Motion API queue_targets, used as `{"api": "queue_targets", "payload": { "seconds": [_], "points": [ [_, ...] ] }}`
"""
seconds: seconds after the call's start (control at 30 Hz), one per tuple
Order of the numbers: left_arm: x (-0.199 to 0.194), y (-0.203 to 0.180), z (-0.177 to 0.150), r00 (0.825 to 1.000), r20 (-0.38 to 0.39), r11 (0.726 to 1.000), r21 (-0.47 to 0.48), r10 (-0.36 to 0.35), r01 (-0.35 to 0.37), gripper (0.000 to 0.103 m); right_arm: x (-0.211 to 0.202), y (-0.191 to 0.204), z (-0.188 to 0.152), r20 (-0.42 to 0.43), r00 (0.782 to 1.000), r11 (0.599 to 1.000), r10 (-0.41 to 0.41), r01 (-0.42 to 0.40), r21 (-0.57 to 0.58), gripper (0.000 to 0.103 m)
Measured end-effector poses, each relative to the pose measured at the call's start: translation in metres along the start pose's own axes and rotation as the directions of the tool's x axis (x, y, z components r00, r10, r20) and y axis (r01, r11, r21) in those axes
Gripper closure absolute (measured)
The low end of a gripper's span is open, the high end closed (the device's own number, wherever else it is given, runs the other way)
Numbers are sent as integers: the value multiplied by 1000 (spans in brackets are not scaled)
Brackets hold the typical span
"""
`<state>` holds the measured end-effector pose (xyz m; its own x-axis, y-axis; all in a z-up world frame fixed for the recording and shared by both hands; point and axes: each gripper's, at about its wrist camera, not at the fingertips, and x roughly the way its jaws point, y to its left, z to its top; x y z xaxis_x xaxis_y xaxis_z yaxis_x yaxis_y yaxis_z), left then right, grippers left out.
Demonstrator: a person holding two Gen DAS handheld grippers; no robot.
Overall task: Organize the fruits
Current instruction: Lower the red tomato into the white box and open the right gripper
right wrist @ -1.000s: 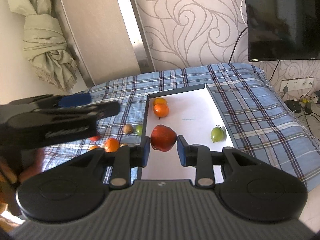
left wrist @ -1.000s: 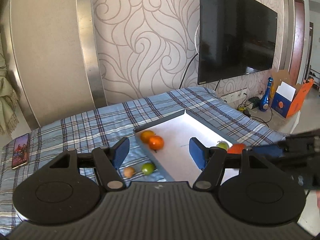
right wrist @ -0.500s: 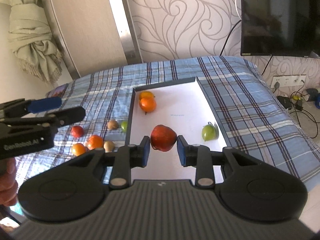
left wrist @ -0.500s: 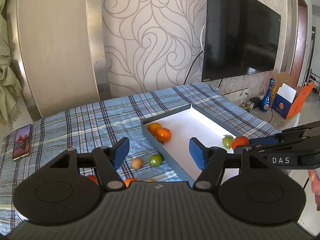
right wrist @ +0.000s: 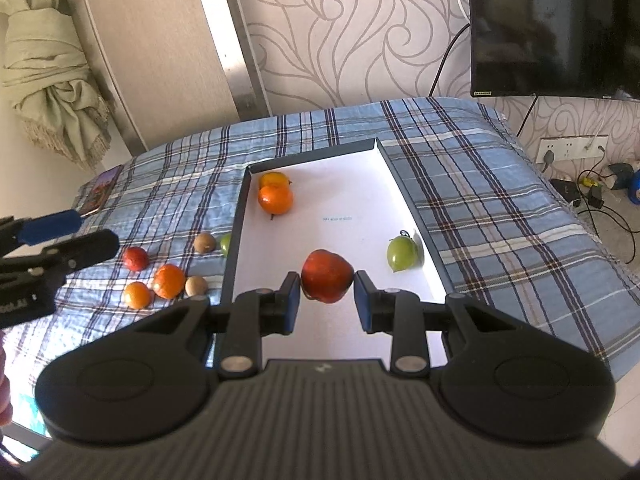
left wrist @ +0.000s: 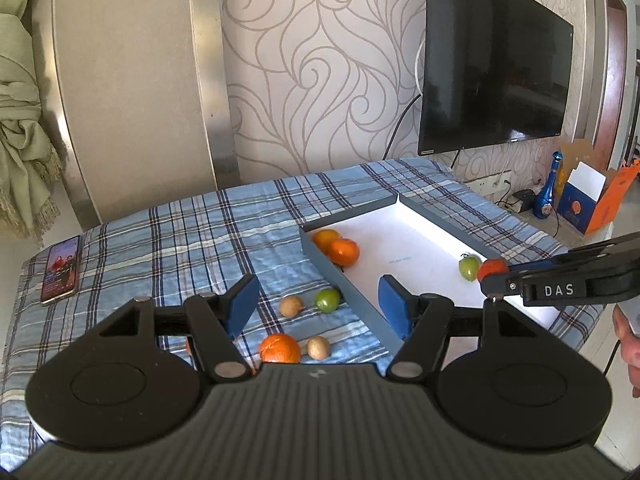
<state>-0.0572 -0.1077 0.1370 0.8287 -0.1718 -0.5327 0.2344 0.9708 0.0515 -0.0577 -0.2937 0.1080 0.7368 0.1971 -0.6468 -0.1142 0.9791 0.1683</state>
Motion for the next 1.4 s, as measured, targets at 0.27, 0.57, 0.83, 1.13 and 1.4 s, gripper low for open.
{"api": "queue_targets", "payload": {
  "seconds": [0.27,0.57,0.83,1.13,1.4],
  "points": [
    [1,3,-8,1000,-26,1000,-17,11,-11,32,8,-1,-5,-8,999,999,-31,31,-37,71],
    [-2,12,-17,999,-37,999,-34,38,-39,32,26,-5,-1,-12,998,997,-67,66,-42,69],
    [-2,29,-23,997,-44,996,-67,62,-65,32,30,-1,-1,-7,996,994,-92,92,-60,70],
    [1,44,-33,996,-59,995,-74,66,-70,32,19,2,2,21,994,993,-106,107,-47,70],
    [7,57,-43,995,-76,995,-70,62,-67,32,6,27,2,40,997,995,-67,70,-66,70]
  ]
}}
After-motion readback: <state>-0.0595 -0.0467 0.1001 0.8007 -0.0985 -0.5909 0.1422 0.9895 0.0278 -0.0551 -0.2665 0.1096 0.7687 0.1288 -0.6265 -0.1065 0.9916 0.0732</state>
